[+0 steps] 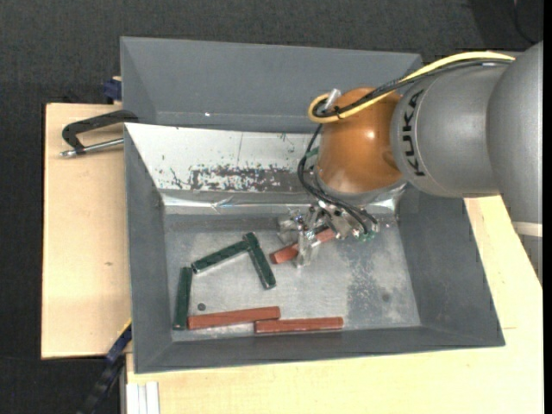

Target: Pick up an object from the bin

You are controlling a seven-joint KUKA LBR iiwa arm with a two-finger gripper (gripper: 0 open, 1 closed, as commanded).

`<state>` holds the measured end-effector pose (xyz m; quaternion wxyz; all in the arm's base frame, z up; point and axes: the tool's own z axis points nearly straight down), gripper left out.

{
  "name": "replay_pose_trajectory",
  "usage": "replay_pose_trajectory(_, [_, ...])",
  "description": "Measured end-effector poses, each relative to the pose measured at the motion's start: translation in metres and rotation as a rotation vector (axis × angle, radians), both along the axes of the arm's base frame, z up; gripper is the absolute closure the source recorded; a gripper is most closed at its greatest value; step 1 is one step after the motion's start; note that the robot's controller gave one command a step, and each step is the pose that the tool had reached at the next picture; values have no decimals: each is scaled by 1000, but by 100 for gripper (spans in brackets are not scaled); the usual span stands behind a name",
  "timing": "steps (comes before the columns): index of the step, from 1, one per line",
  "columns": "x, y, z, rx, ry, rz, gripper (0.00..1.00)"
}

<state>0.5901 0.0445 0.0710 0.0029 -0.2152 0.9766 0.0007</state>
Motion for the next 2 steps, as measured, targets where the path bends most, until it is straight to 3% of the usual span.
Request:
replay_pose_trajectory(1, [0,0,0,0,0,0,100])
replay_pose_trajectory(2, [13,-4,146,-1,-3,54,100])
